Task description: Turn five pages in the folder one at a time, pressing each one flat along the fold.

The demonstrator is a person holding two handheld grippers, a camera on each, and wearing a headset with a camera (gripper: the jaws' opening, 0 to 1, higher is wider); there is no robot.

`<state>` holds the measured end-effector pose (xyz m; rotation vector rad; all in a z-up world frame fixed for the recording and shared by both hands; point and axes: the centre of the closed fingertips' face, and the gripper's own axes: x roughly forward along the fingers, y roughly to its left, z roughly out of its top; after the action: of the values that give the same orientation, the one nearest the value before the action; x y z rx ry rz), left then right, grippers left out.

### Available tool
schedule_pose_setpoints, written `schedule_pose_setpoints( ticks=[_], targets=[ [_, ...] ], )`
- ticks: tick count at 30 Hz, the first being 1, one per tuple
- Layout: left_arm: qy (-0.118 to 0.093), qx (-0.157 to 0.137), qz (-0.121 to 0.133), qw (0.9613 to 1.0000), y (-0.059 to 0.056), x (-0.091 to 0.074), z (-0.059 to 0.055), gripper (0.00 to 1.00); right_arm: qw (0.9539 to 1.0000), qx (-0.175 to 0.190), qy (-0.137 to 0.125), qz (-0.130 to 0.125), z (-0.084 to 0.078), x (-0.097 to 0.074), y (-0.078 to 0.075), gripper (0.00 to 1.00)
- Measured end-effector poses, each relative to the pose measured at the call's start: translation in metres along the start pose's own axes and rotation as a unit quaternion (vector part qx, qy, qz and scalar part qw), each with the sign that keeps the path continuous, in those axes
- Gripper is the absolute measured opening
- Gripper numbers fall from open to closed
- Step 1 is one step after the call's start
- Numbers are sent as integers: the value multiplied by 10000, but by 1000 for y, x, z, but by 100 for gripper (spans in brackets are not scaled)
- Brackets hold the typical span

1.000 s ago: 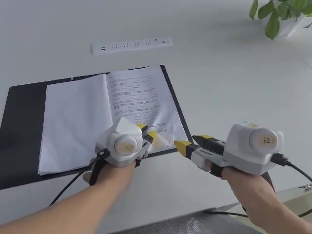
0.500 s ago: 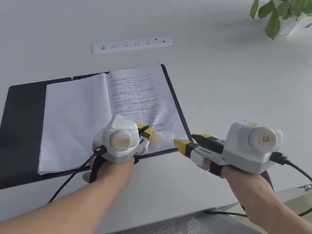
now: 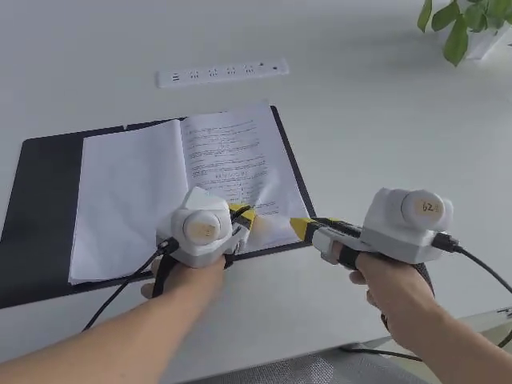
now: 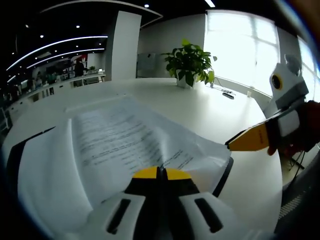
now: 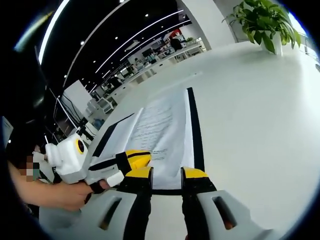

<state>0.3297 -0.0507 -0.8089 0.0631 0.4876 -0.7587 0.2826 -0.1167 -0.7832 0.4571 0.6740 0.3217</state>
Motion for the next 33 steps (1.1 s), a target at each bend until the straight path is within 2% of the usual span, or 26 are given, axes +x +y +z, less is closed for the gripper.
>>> schedule_pose_setpoints(
  ticks=[4,9,16,19,23,26,30,33],
  targets=[
    [-4,-1,-4,10000,0,0,0,1,9997,207,128,-6,-5,6,0,17],
    [-7,-29,-16,10000,1,1,0,1,9996,244,107,-89,-6,4,0,0],
    [16,-94,-9,10000,1,0,0,1,9992,374,-29,-114,-6,5,-1,0],
    [12,-430,-27,9991,1,0,1,3,9993,348,-90,-129,-4,4,0,0],
    [124,-595,-110,9981,1,-4,2,5,9991,392,-90,-124,-3,4,1,0],
    [177,-799,-233,9964,-4,-9,2,13,9991,398,-159,-66,1,3,8,0],
    [378,-862,-160,9954,0,-24,-3,14,9991,334,-253,91,8,1,24,0],
    [436,-942,-167,9945,5,-39,-5,16,9987,268,-321,278,14,-2,38,0]
  ],
)
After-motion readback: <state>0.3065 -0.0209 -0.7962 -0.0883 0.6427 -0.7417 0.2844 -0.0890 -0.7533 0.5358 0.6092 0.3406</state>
